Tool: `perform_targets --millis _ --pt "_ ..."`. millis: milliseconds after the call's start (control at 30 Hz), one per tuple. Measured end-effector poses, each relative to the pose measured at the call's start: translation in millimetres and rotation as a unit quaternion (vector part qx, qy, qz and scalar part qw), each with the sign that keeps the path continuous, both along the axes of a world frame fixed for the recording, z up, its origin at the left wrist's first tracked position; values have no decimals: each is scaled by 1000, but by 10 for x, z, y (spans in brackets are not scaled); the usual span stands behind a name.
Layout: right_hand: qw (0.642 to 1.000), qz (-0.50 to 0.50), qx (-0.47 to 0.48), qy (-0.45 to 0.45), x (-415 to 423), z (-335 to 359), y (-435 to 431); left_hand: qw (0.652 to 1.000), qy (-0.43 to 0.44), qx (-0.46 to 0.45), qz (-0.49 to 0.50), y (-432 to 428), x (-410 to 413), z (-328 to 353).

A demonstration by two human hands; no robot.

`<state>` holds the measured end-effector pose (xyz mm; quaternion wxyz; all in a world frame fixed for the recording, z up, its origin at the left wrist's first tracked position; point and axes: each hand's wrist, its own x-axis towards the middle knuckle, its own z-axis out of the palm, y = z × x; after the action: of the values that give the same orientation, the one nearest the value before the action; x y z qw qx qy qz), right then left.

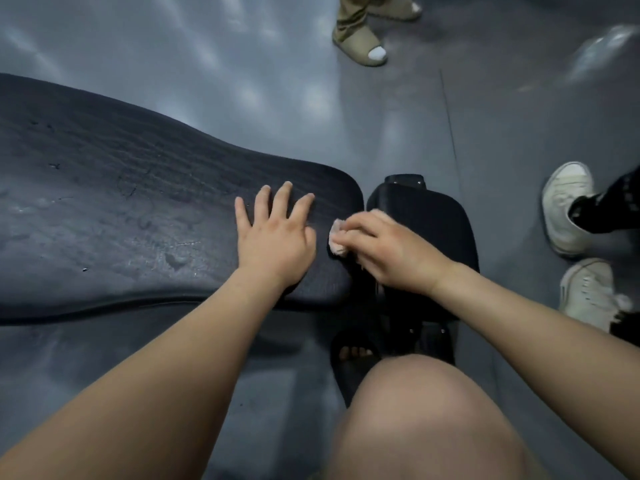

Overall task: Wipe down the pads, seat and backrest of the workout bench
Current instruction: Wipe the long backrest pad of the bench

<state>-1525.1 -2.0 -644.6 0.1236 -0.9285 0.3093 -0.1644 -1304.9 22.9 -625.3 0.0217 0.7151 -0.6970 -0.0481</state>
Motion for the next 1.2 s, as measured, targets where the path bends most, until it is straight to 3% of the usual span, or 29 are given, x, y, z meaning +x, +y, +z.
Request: perform_targets --millis 100,167,233,300,533,700,767,900,1000,1067,1200 --pt "984 -174 -13 -45 -306 31 -201 999 -40 -17 0 -17 -52 -106" --pt "954 -295 36 -42 -477 10 -291 998 -45 -38 5 -22 -52 -125" --pt "931 -345 112 -30 -605 -98 -326 998 -38 -43 9 -16 -63 -135" --pt "919 -373 121 -31 -704 -210 -341 998 -37 -45 9 -9 -87 -132" --pt "914 -367 116 -130 -656 18 -253 998 -43 -53 14 -8 -90 -123" --pt "872 -453 183 -5 -671 33 -322 997 -42 -57 14 -1 -92 -123" --pt "857 -467 218 -3 -670 63 -339 997 -43 -57 16 0 -96 -124" --pt "877 -403 246 -89 -612 104 -292 997 -42 -59 17 3 -98 -122" --pt "864 -368 298 -170 -591 168 -285 997 -43 -63 18 3 -96 -108" --pt "862 -390 297 -130 -635 151 -306 997 -44 -66 17 6 -94 -104" --pt "899 -403 173 13 -753 18 -246 997 -43 -66 15 15 -98 -102"
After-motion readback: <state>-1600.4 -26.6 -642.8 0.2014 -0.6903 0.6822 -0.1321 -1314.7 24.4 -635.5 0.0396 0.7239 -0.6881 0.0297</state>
